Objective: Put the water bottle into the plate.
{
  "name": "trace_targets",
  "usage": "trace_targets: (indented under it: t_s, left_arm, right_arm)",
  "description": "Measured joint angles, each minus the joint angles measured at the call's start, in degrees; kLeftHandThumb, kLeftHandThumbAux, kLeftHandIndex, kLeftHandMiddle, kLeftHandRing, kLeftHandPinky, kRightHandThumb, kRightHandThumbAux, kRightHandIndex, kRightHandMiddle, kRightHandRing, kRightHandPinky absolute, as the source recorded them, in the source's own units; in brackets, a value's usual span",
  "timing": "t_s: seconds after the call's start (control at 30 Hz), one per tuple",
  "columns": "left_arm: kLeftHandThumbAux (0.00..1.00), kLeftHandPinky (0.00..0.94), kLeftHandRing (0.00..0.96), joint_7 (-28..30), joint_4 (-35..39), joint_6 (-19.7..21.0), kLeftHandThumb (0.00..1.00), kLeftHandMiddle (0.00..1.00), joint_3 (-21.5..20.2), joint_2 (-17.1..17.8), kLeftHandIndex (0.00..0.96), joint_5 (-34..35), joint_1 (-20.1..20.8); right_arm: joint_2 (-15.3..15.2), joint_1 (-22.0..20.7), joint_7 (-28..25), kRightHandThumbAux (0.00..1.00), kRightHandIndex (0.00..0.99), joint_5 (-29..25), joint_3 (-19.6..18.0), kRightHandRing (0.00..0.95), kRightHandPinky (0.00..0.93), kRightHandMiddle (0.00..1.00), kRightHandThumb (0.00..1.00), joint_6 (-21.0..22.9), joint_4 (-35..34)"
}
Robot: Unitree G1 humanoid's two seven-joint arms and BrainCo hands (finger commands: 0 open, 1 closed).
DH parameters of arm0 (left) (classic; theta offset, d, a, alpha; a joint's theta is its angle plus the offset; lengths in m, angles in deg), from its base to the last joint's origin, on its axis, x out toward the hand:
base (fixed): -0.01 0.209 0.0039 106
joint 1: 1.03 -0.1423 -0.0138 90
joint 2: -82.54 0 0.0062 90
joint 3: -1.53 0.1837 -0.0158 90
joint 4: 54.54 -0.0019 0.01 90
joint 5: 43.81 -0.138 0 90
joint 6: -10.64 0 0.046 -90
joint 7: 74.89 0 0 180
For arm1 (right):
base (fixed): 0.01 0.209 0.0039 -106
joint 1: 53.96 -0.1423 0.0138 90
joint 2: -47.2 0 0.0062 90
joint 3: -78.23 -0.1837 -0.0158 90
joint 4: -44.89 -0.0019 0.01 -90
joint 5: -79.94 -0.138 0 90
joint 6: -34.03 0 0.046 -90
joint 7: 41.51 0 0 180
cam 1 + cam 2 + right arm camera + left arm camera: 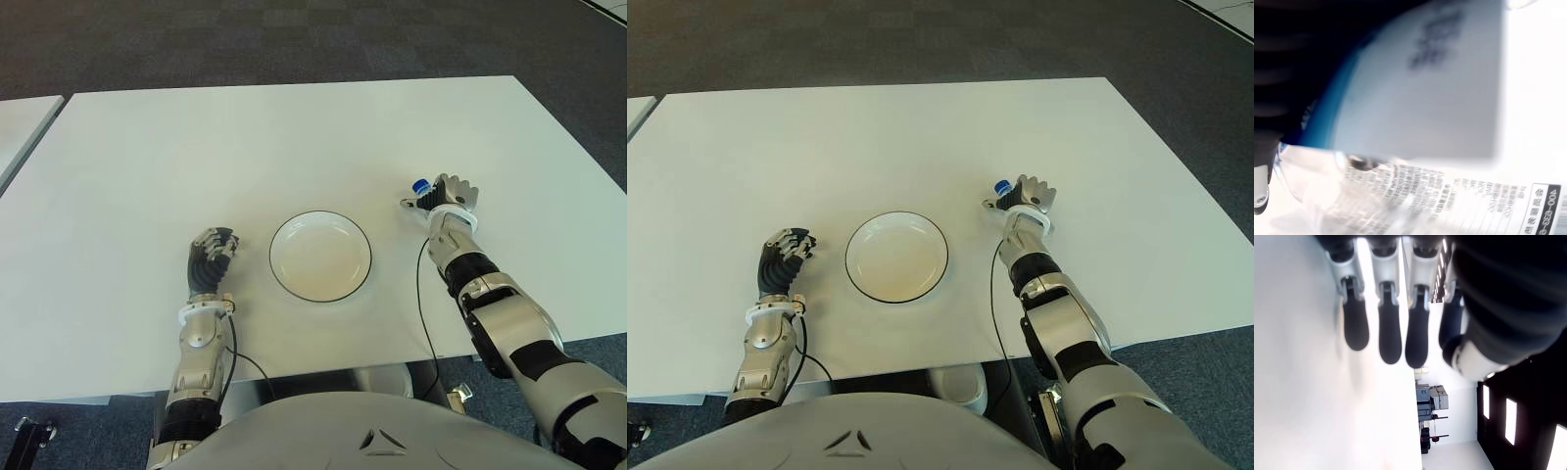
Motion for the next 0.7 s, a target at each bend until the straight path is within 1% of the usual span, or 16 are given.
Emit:
trace_targets:
  t_s: [0.3,0.53,0.7]
  left_arm:
    - [0.716,0.490,0.488,0.0,0.0,0.0,0.703,0.499,-0.1,0.0,0.428,0.0,0.2]
    - [0.716,0.493,0.491,0.0,-0.2,-0.4,0.703,0.507,-0.1,0.2,0.428,0.0,0.4]
    - [0.717,0.487,0.487,0.0,-0.3,-0.5,0.703,0.504,0.0,0.2,0.428,-0.1,0.4]
  right_arm:
    - [0.6,3.5,3.6,0.712,0.440,-2.4,-3.1,0.790,0.816,0.785,0.725,-0.9,-7.0]
    - [0.8,9.1,3.7,0.713,0.440,-2.2,-3.8,0.798,0.822,0.796,0.723,0.9,-19.3]
    - [0.9,13.7,3.8,0.714,0.439,-1.7,-3.9,0.822,0.847,0.822,0.725,1.9,-27.9]
